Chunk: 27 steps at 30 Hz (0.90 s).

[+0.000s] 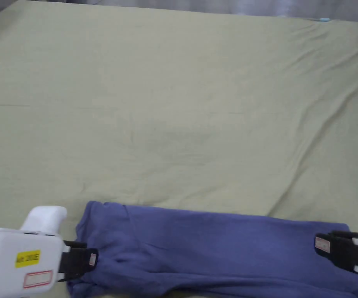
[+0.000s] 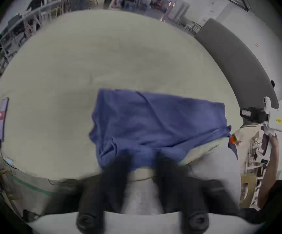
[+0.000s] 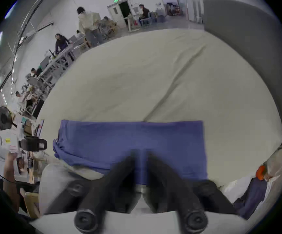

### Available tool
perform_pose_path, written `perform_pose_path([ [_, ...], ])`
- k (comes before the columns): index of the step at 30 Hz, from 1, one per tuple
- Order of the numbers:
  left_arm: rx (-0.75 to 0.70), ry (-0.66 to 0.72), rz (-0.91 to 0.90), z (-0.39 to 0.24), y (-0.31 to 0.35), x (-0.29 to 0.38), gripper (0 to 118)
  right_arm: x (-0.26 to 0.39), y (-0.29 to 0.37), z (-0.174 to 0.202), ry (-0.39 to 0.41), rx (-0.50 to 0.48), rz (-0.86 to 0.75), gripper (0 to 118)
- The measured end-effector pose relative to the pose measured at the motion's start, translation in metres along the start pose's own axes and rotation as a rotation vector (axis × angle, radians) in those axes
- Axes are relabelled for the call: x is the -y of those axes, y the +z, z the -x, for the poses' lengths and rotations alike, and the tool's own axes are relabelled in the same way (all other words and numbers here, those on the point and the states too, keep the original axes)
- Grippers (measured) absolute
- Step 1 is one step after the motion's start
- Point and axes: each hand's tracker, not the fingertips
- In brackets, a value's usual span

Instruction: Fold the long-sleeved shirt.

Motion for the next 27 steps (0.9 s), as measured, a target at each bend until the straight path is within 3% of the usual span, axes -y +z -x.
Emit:
perform_pose_path([
  [2, 0.074, 0.081, 0.002, 0.019, -0.006, -0.003, 0, 0.003, -0.013, 0.008, 0.046, -0.046, 0.021, 0],
  [5, 0.196, 0.235, -0.056, 0.063, -0.011, -0.016, 3, 0.004, -0.015, 0.010, -0.005, -0.162, 0.006, 0],
  [6, 0.228, 0.269, -0.068, 0.076, -0.014, -0.019, 31, 0.003, -0.015, 0.011, -0.013, -0.192, 0.007, 0],
  [7, 0.278, 0.286, -0.043, 0.084, -0.021, -0.023, 79, 0.001, -0.016, 0.009, -0.031, -0.222, 0.010, 0],
  [8, 0.308, 0.311, 0.018, 0.094, -0.032, -0.024, 118, 0.000, -0.017, 0.006, -0.050, -0.251, 0.007, 0],
  [9, 0.356, 0.377, -0.027, 0.103, -0.038, -0.030, 118, -0.002, -0.019, 0.003, -0.062, -0.276, 0.007, 0],
  [13, 0.457, 0.456, 0.126, 0.112, -0.088, -0.024, 118, -0.008, -0.025, 0.001, -0.083, -0.336, 0.004, 0],
  [19, 0.666, 0.483, 0.091, 0.100, -0.118, -0.037, 118, -0.008, -0.037, 0.014, -0.161, -0.468, 0.011, 0],
  [21, 0.637, 0.482, 0.087, 0.087, -0.124, -0.045, 118, -0.008, -0.043, 0.019, -0.160, -0.477, 0.022, 0],
  [23, 0.600, 0.365, 0.124, 0.078, -0.124, -0.053, 118, -0.009, -0.050, 0.032, -0.154, -0.473, 0.029, 0],
  [24, 0.600, 0.332, 0.128, 0.078, -0.120, -0.054, 109, -0.009, -0.052, 0.036, -0.148, -0.464, 0.032, 0],
  [25, 0.588, 0.325, 0.129, 0.078, -0.116, -0.055, 80, -0.009, -0.053, 0.041, -0.137, -0.444, 0.039, 0],
  [26, 0.543, 0.320, 0.110, 0.081, -0.112, -0.054, 5, -0.009, -0.056, 0.051, -0.121, -0.417, 0.042, 0],
  [27, 0.513, 0.335, 0.101, 0.086, -0.114, -0.051, 6, -0.008, -0.057, 0.055, -0.113, -0.396, 0.043, 0],
])
